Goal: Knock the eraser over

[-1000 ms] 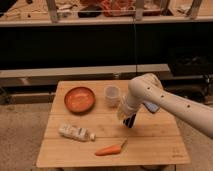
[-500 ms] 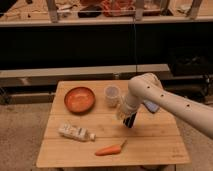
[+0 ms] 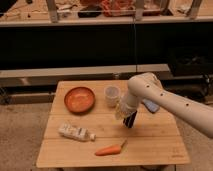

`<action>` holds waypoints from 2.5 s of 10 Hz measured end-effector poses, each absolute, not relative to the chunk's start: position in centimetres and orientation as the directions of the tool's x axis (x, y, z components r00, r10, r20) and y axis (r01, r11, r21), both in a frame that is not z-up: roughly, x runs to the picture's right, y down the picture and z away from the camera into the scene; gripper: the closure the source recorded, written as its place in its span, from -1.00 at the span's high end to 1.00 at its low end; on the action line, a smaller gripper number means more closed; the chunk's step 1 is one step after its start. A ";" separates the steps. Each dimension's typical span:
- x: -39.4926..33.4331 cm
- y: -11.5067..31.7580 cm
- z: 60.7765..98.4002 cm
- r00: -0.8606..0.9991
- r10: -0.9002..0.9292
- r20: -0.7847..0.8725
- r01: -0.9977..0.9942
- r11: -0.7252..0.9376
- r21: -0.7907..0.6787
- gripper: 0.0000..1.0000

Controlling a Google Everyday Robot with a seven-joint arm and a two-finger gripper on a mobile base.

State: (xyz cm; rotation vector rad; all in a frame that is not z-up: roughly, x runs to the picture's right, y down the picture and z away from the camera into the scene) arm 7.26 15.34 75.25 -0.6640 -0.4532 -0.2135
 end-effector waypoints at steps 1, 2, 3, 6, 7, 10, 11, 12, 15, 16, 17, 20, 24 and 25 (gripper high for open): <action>7.2 15.3 75.2 0.880 -0.046 0.473 0.333 0.770 -0.544 -1.00; 7.0 15.3 75.2 0.878 -0.045 0.477 0.335 0.770 -0.544 -1.00; 6.9 15.3 75.2 0.876 -0.044 0.480 0.336 0.769 -0.543 -1.00; 6.6 15.2 75.2 0.871 -0.040 0.490 0.341 0.767 -0.543 -1.00; 6.5 15.2 75.2 0.868 -0.038 0.494 0.343 0.767 -0.543 -1.00; 6.1 15.1 75.2 0.863 -0.033 0.504 0.346 0.765 -0.543 -1.00; 6.0 15.1 75.2 0.862 -0.032 0.506 0.347 0.765 -0.543 -1.00; 5.9 15.1 75.2 0.860 -0.031 0.510 0.349 0.764 -0.542 -1.00; 5.5 15.0 75.1 0.855 -0.027 0.519 0.353 0.762 -0.543 -1.00; 5.4 14.9 75.1 0.853 -0.026 0.521 0.355 0.762 -0.542 -1.00; 5.3 14.9 75.1 0.851 -0.024 0.525 0.356 0.761 -0.542 -1.00; 5.0 14.7 75.1 0.848 -0.022 0.530 0.359 0.760 -0.542 -1.00; 4.6 14.6 75.2 0.842 -0.020 0.540 0.364 0.759 -0.540 -1.00; 4.5 14.5 75.2 0.841 -0.020 0.541 0.365 0.758 -0.540 -1.00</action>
